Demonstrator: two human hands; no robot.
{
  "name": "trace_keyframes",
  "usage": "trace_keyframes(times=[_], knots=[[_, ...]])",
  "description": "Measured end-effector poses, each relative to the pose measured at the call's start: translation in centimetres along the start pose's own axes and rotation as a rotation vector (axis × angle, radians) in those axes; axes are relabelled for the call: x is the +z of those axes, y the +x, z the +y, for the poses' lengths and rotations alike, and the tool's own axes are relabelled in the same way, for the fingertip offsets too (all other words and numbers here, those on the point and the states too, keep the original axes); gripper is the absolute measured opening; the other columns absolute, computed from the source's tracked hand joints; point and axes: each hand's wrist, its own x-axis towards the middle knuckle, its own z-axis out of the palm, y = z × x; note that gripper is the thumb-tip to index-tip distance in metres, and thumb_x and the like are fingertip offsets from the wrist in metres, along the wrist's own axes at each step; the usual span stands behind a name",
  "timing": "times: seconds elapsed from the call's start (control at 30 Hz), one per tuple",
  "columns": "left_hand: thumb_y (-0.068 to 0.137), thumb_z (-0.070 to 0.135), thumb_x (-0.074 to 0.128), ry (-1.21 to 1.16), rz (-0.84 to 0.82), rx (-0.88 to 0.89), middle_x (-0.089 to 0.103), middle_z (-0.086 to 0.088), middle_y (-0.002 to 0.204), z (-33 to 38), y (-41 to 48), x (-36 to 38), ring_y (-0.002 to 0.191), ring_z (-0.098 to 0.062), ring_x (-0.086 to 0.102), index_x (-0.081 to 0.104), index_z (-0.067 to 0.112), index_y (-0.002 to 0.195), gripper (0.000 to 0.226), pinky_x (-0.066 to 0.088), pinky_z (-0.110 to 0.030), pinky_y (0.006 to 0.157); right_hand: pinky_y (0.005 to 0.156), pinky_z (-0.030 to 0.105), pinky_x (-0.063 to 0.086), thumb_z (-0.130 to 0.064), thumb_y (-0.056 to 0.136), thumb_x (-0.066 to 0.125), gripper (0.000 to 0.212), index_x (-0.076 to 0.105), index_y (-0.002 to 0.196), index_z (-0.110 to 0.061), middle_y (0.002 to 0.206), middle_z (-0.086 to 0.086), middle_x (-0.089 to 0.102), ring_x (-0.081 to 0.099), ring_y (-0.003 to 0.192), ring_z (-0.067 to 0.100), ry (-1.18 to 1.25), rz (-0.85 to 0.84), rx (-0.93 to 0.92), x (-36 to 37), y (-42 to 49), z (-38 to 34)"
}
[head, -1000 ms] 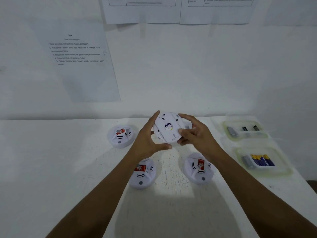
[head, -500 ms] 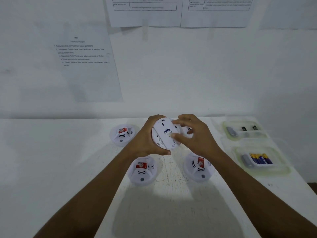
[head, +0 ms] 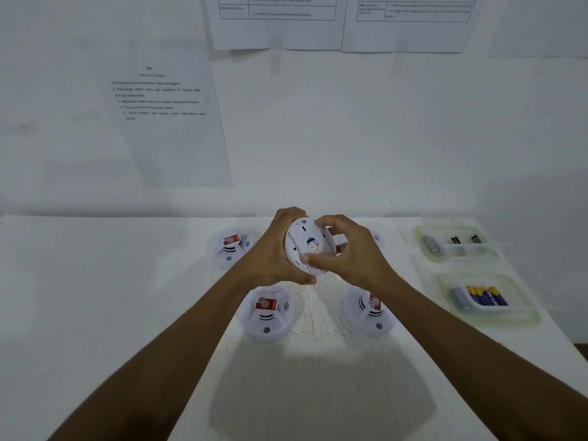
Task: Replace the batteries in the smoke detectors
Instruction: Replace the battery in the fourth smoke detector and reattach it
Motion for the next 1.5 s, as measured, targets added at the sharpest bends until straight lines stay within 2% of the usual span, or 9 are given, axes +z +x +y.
trace_keyframes(times=[0.43,0.53,0.77,0.93,1.03,1.1,1.17,1.33,1.5], knots=[[0.042,0.059,0.075,0.012,-0.06,-0.08,0.041,0.01,0.115,-0.2,1.0,0.0,0.109,-0.011,0.048,0.037,0.039,0.11,0.08,0.038,0.0,0.084,0.084,0.032,0.059,-0.043,0.068,0.086,0.065,0.059,0.125,-0.024,0.114,-0.013,0.061,0.062,0.101,0.014,-0.011,0.01,0.039,-0.4,0.1,-0.2],[0.045,0.051,0.084,0.052,-0.053,-0.001,0.042,0.009,0.119,-0.2,1.1,0.0,0.112,-0.009,0.049,0.037,0.04,0.117,0.087,0.043,-0.006,0.086,0.087,0.038,0.058,-0.036,0.069,0.087,0.066,0.057,0.126,-0.022,0.12,-0.007,0.062,0.06,0.107,0.017,0.004,-0.008,0.043,-0.3,0.1,-0.1],[0.048,0.044,0.089,0.047,-0.073,-0.007,0.048,0.006,0.122,0.0,0.9,-0.3,0.115,-0.016,0.052,0.041,0.045,0.121,0.088,0.053,-0.033,0.094,0.082,0.025,0.056,-0.031,0.072,0.085,0.066,0.053,0.13,-0.024,0.118,-0.014,0.055,0.056,0.11,0.013,-0.007,-0.054,-0.005,-0.5,0.0,0.2],[0.046,0.038,0.093,0.196,-0.024,-0.057,0.033,0.0,0.147,0.8,0.7,-0.6,0.134,-0.019,0.036,0.035,0.028,0.136,0.107,0.037,-0.034,0.11,0.093,0.032,0.048,-0.046,0.065,0.086,0.071,0.062,0.128,-0.023,0.126,-0.009,0.047,0.045,0.119,0.012,-0.082,0.006,-0.077,-0.6,0.2,0.6],[0.044,0.049,0.091,0.146,-0.008,-0.055,0.025,0.002,0.151,0.4,0.3,-0.2,0.14,-0.025,0.029,0.034,0.042,0.135,0.107,0.033,-0.043,0.114,0.093,0.034,0.049,-0.049,0.067,0.081,0.074,0.059,0.132,-0.022,0.12,-0.007,0.062,0.054,0.108,0.011,-0.172,-0.006,-0.128,-0.5,0.1,0.1],[0.041,0.068,0.083,0.048,0.047,0.012,0.028,0.012,0.141,-0.2,0.0,0.3,0.137,-0.029,0.033,0.03,0.067,0.123,0.098,0.035,-0.044,0.112,0.091,0.028,0.052,-0.043,0.07,0.083,0.077,0.052,0.138,-0.024,0.119,-0.007,0.069,0.062,0.104,0.007,-0.157,-0.027,-0.105,-0.6,0.2,-0.3],[0.041,0.066,0.082,0.055,0.057,0.017,0.026,0.019,0.136,-0.7,-0.1,0.1,0.136,-0.026,0.033,0.025,0.078,0.115,0.094,0.035,-0.045,0.113,0.09,0.023,0.052,-0.034,0.073,0.082,0.075,0.049,0.14,-0.028,0.113,-0.009,0.072,0.066,0.1,0.003,-0.121,-0.045,-0.11,-0.8,0.5,-0.5],[0.043,0.048,0.088,0.147,0.056,-0.098,0.022,0.005,0.146,-2.0,-0.2,-1.5,0.134,-0.016,0.033,0.028,0.056,0.118,0.097,0.036,-0.044,0.113,0.074,0.015,0.054,-0.004,0.084,0.07,0.054,0.052,0.132,-0.023,0.087,-0.003,0.076,0.072,0.076,0.008,0.059,0.023,-0.14,-1.8,2.5,0.0],[0.034,0.048,0.089,0.152,0.073,-0.161,0.021,0.007,0.144,-3.7,-0.9,-4.6,0.137,-0.016,0.027,0.032,0.053,0.118,0.102,0.031,-0.042,0.116,0.075,0.021,0.054,0.001,0.088,0.064,0.046,0.052,0.125,-0.024,0.085,-0.002,0.076,0.071,0.076,0.01,-0.022,-0.095,-0.052,-2.0,5.3,3.0]])
